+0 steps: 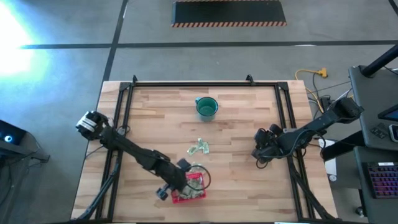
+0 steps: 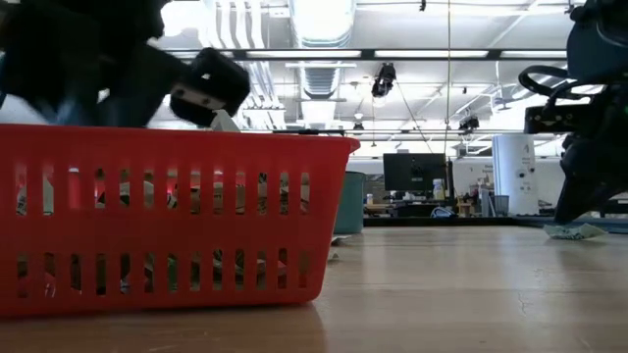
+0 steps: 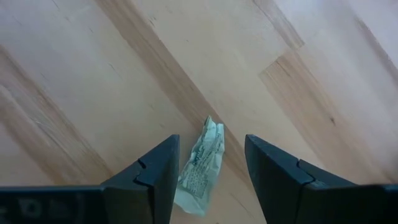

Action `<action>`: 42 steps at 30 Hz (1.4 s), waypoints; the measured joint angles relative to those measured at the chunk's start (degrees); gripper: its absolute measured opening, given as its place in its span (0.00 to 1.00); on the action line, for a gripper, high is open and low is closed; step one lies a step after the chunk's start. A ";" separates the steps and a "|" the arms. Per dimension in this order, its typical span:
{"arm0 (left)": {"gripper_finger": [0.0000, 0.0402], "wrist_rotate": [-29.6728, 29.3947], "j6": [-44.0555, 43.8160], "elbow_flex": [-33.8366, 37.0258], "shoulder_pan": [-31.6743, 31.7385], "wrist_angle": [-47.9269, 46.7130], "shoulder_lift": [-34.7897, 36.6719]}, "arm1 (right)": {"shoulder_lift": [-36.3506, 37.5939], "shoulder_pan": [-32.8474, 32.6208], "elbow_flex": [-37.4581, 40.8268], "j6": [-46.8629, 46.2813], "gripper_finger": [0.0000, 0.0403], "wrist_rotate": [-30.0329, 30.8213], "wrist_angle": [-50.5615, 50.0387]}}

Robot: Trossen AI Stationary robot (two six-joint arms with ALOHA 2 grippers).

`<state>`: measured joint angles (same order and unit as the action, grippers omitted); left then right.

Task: Pick and place items into bin
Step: Put the green stevia packet into the red bin

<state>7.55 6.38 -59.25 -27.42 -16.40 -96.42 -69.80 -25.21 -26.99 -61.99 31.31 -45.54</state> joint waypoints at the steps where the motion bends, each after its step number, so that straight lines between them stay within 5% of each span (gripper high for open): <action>1: 0.00 -1.26 -0.10 -0.57 -0.02 -0.37 0.00 | 0.00 0.00 0.04 -0.58 0.42 0.02 0.02; 9: 0.13 -4.65 -0.12 -0.67 -0.02 -0.94 0.44 | 0.00 1.87 2.25 -1.51 0.45 0.04 1.54; 18: 0.30 -1.26 -0.27 -0.77 -0.26 -0.77 2.52 | 0.07 4.50 3.94 1.23 0.43 -1.66 3.36; 29: 0.32 1.40 -1.74 -0.25 -1.70 -1.86 9.64 | 0.00 4.55 3.98 12.58 0.07 -1.97 9.61; 35: 0.32 -8.13 -3.59 0.77 -2.39 -4.99 12.72 | 0.00 4.55 3.98 21.75 0.02 -1.93 17.48; 42: 0.32 -31.77 -7.55 2.39 -2.17 -10.52 15.01 | 0.00 4.48 3.11 38.79 0.02 -4.38 34.97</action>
<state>-24.22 -1.16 -56.86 -29.59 -26.92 -81.41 -69.80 -20.73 -23.88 -23.20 26.93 -10.58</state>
